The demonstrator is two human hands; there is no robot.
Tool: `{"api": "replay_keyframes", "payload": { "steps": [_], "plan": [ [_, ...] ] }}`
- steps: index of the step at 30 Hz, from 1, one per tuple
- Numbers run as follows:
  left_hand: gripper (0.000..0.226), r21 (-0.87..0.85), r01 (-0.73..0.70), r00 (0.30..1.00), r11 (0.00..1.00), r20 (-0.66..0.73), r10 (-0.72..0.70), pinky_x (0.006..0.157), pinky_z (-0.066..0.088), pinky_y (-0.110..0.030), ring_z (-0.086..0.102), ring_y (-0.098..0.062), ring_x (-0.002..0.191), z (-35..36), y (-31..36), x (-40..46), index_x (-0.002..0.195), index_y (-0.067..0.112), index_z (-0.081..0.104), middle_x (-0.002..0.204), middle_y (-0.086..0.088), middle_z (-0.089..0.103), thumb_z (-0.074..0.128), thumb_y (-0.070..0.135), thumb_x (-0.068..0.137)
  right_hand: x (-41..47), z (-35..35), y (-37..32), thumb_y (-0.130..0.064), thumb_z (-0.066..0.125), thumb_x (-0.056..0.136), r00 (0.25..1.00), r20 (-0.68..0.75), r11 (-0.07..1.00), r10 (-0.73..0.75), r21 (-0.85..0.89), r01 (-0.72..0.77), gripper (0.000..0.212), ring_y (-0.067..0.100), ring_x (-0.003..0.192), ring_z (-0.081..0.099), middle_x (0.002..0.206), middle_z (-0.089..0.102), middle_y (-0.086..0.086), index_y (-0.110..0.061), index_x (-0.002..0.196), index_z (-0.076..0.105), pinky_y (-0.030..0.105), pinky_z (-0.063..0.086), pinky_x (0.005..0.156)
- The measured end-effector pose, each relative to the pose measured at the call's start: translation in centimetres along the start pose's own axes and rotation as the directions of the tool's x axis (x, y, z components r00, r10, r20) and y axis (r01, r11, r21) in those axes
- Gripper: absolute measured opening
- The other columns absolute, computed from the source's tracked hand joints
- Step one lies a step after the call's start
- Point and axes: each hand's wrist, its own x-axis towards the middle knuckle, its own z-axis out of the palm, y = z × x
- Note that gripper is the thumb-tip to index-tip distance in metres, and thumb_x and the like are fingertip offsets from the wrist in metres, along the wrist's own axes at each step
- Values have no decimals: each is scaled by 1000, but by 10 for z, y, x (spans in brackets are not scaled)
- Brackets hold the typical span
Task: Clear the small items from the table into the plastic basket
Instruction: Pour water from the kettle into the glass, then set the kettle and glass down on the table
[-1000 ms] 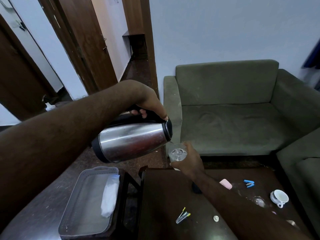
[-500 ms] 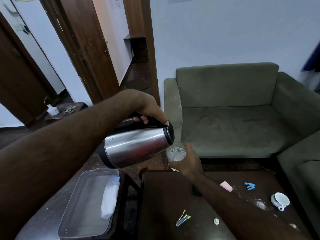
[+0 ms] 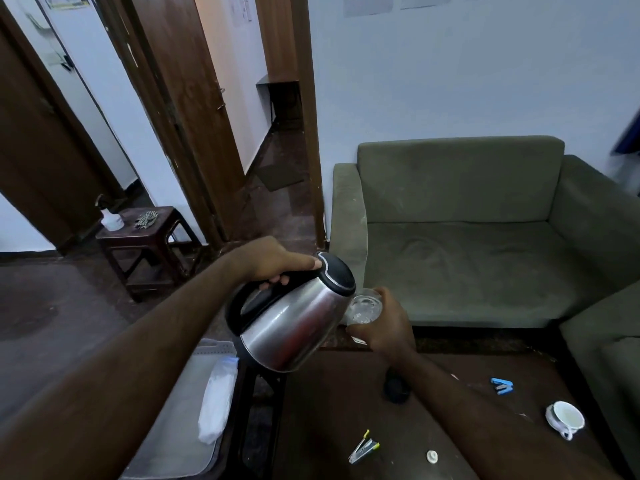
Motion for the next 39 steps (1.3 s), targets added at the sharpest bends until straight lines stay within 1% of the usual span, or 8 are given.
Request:
{"api": "replay_keyframes", "payload": {
  "steps": [9,13,16,22,24,27,31,39],
  "plan": [
    [62,-597,37,901,801,-326,-285,37,35,-23,44,-14,32,106,-91,28,43,14,59,36,1,49,75,71,60,39,26,45,-23,95,46,1000,-5,999,-3,-36,3,90,25,109,58,119,60,11,-8,125,55,29,47,89],
    [59,-764,56,812,643,-340,-475,43,39,-29,45,-17,36,180,-127,52,46,16,58,41,-1,49,76,70,61,55,53,90,-23,94,44,998,32,997,54,-49,-53,78,16,101,63,109,66,-4,-24,115,61,23,45,83],
    [57,-812,50,743,581,-359,-565,49,40,-31,47,-16,41,234,-153,79,47,15,59,41,2,49,75,68,61,65,80,134,-27,92,43,993,77,994,93,-66,-88,77,12,97,64,104,67,-13,-32,112,59,26,50,84],
    [71,-856,11,651,517,-387,-653,49,36,-34,41,-15,49,324,-201,120,61,-5,50,52,-6,42,74,61,63,76,141,224,-17,93,50,979,185,992,83,-104,-64,81,23,107,65,114,69,2,-19,123,57,43,52,94],
    [67,-871,0,641,492,-378,-668,48,36,-33,40,-13,49,352,-215,128,59,-2,49,51,-4,42,75,60,64,77,157,251,-19,92,54,978,192,993,79,-106,-60,72,14,102,66,109,70,-3,-22,118,59,31,53,91],
    [56,-859,-6,626,512,-402,-668,47,33,-31,38,-11,50,383,-231,133,50,12,45,51,2,40,74,56,65,76,174,277,-18,91,54,984,165,995,71,-74,-60,57,-8,82,62,90,68,-17,-30,101,60,0,42,72],
    [48,-833,-35,648,552,-440,-622,48,32,-28,36,-6,49,409,-244,137,48,20,47,47,14,37,74,54,69,78,191,303,-14,89,56,985,148,994,88,-80,-77,56,1,83,64,93,70,-12,-26,103,61,-1,40,69],
    [38,-850,-55,663,524,-423,-617,51,42,-37,41,-10,49,422,-248,140,48,29,56,45,15,42,73,54,71,76,203,328,-18,88,53,989,112,988,100,-130,-86,69,18,99,65,107,68,-3,-21,115,58,36,53,88]
  ]
}}
